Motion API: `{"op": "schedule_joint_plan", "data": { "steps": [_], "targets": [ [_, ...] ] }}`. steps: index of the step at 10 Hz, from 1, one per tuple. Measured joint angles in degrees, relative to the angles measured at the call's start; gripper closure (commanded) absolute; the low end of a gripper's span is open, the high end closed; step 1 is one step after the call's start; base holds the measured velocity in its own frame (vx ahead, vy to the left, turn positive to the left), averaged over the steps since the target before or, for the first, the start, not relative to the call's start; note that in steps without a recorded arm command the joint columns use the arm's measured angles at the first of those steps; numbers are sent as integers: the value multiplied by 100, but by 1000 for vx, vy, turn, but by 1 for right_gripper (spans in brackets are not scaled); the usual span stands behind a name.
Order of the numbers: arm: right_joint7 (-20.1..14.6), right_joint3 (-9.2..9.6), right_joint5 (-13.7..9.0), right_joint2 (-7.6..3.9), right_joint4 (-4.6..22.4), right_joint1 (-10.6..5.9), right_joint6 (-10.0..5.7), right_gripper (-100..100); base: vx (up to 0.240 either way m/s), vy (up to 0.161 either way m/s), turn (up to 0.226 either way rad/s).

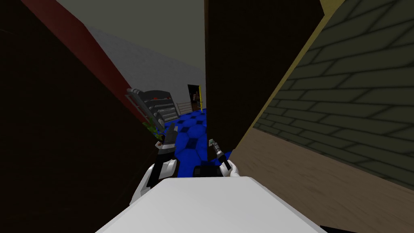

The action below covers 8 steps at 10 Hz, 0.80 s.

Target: Push the door open

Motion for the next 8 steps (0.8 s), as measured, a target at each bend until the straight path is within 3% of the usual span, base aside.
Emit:
{"op": "schedule_joint_plan", "data": {
  "steps": [1, 2, 8],
  "targets": [
    [50, -75, -54, -48, -24, 10, 15, 100, 208, 68, -119],
    [124, -139, -100, -16, 70, -27, -32, -100, -81, 48, -75],
    [103, -130, -135, 79, -53, -7, 102, -100, -242, 10, -42]
  ]
}}
